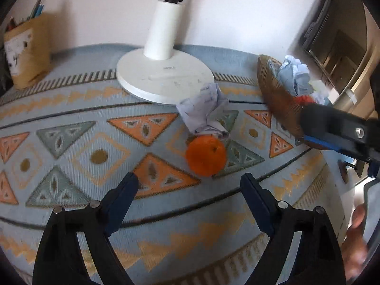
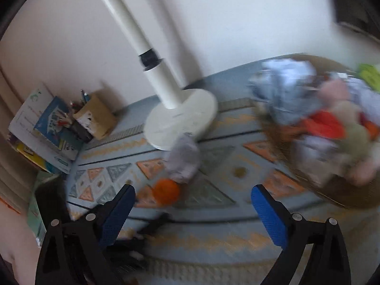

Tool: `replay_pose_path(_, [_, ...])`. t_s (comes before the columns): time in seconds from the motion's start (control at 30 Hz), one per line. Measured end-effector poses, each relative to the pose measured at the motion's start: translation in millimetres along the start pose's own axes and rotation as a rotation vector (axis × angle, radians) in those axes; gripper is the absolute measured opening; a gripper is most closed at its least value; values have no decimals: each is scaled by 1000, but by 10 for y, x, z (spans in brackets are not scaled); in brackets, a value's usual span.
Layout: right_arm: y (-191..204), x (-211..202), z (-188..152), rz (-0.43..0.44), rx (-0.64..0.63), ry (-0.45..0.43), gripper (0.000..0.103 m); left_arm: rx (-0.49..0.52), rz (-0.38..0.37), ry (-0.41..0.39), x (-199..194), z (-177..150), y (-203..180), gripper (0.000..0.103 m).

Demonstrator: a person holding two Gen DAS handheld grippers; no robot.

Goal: Organize objects
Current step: 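Grasp the last tangerine with the left gripper while the right grasps the printed paper ball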

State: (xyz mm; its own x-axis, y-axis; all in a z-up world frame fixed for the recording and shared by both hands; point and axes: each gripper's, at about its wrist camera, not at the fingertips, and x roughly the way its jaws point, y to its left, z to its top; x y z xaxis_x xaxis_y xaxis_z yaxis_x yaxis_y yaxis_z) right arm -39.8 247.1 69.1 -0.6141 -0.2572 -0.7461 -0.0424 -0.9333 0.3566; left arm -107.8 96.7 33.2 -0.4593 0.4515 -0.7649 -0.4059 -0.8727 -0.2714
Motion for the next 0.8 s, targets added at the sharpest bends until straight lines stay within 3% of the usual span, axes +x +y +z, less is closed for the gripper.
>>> replay_pose_path(0.17, [76, 536, 186, -66, -17, 73, 81, -5, -15, 12, 128, 124, 10, 86])
replay_pose_path(0.27, [85, 756, 230, -48, -53, 107, 81, 28, -6, 11, 141, 102, -41, 74])
replay_pose_path(0.43, [138, 985, 250, -54, -88, 129, 81, 91, 58, 0, 164, 74, -171, 69])
replay_pose_path(0.47, [153, 993, 253, -60, -102, 108, 77, 91, 69, -4, 160, 71, -169, 65])
replay_pose_path(0.5, [151, 990, 253, -70, -113, 92, 60, 87, 75, -6, 207, 98, -175, 61])
replay_pose_path(0.53, [149, 980, 252, -74, -117, 83, 54, 81, 77, -9, 204, 104, -162, 59])
replay_pose_path(0.6, [73, 926, 245, -47, -85, 66, 53, 80, 41, -6, 209, 119, -154, 34])
replay_pose_path(0.67, [5, 844, 243, -75, -62, 39, 53, 93, 49, -6, 203, 113, -172, 34])
replay_pose_path(0.8, [-102, 502, 235, -39, -14, -21, 53, 93, 47, -31, 72, 46, -151, 33])
